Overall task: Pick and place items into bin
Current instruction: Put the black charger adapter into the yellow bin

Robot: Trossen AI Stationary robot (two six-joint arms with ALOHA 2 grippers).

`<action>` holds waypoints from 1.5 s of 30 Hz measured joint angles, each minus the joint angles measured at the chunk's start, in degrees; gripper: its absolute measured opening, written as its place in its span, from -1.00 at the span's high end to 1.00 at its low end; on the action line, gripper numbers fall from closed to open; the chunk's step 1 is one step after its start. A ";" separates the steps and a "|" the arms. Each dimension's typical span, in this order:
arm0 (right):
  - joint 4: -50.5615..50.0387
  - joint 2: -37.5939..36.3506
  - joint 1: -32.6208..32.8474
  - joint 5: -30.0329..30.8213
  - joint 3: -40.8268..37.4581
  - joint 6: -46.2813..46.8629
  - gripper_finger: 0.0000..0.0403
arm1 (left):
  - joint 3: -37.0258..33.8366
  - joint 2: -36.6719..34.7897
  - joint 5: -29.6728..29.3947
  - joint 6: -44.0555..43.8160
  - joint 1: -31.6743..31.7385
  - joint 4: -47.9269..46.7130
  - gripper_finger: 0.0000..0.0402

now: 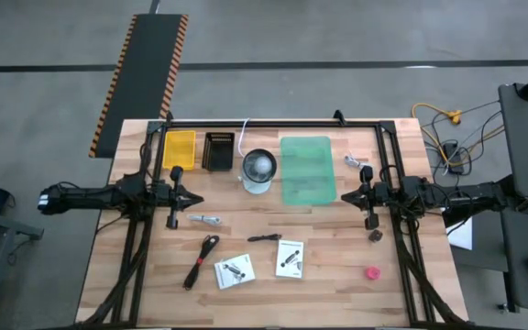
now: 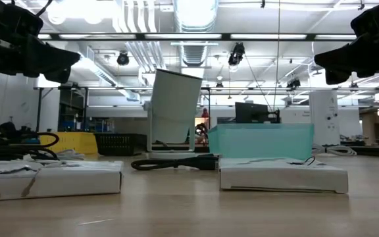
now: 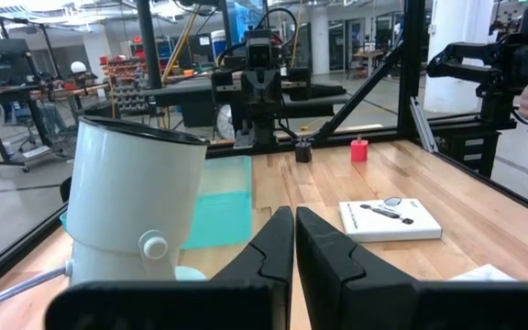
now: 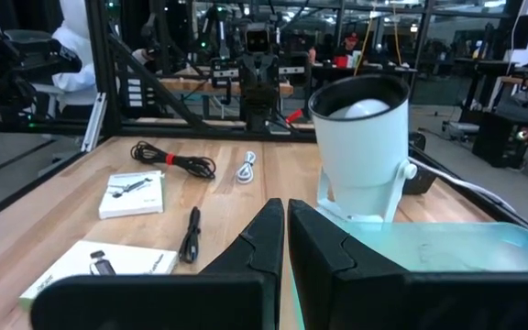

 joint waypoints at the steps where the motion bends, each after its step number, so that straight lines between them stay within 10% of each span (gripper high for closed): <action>1: 0.22 -0.02 0.00 0.00 0.00 0.00 0.96 | 0.00 0.01 0.00 -0.02 0.01 0.00 1.00; 13: 3.47 0.02 -0.02 4.88 0.00 -0.50 0.75 | 0.00 0.44 -0.47 0.14 -0.01 5.07 0.96; 30: 18.58 3.80 -0.02 13.44 2.89 -6.82 -0.09 | 2.09 13.35 -8.36 4.75 0.19 32.53 -0.09; 45: -11.04 23.78 -0.02 13.56 29.95 1.51 -0.09 | 1.70 18.29 -8.55 4.61 0.19 34.57 -0.09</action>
